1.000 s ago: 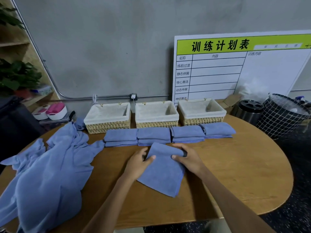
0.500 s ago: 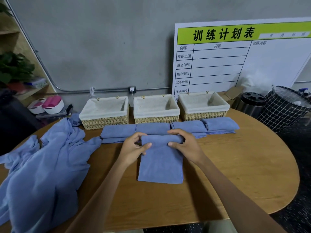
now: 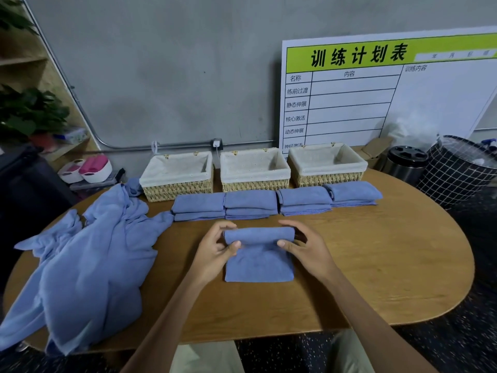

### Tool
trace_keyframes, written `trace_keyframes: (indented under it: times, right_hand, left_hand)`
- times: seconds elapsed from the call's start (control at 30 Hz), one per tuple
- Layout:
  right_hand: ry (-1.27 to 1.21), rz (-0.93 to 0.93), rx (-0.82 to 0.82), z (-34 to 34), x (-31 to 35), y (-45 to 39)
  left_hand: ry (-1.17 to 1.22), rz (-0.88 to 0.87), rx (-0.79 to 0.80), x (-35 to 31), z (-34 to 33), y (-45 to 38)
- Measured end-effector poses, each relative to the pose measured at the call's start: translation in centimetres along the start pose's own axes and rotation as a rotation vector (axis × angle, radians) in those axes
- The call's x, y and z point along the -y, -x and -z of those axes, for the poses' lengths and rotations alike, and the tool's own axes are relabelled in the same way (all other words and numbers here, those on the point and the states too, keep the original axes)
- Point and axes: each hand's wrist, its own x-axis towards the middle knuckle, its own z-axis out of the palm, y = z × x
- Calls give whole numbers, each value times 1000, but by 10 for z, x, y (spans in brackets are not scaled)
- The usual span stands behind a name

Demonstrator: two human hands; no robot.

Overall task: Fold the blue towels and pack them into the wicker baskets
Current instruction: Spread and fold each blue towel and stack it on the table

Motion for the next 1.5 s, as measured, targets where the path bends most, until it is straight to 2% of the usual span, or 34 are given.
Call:
trace_keyframes:
  times: [0.1,0.23,0.37,0.6,0.67,0.77,0.83,0.9,1.0,1.1,1.17,1.23,1.33,1.43,1.5]
  right_hand:
    - [78,25,-6,-3,2,15]
    - [297,199,-48,-9,-8,33]
    - [229,169,5,-15,-17,41]
    - [283,174,112,-8,-21,43]
    - [263,159,109,-7,-18,43]
    - [204,87,2,-13,-12,38]
    - [241,51,-62,-20,-10,30]
    - [270,15,-76,-26,-11,24]
    - [311,-159,-11,-25,-10,19]
    - [464,-235,100,-21,-6,16]
    - [507,-222,142,-20,-6,13]
    - [445,-187,186,-17,-5,14]
    - [152,-195,246,-10,2,14]
    - [-121,-280,160,1,20,-7]
    - [-214,-305,54,6,33,-42]
  left_hand:
    - [24,-30,4,4,0,15]
    - [-49,-79,-12,18,0,33]
    - [-116,-37,-40,28,5,42]
    - [-384,-232,-78,34,1,45]
    - [-426,-233,-62,35,2,44]
    - [-370,-172,-59,29,4,40]
    - [-312,-67,-92,19,2,28]
    - [-390,33,-81,14,-2,13]
    - [-585,164,6,16,-1,-4]
    - [-548,293,122,14,7,-4]
    - [-499,285,165,12,7,1]
    - [-472,248,173,9,6,6]
    - [-398,221,187,-1,8,5]
    - [-186,303,135,-26,16,-19]
    - [-22,352,51,-42,24,-53]
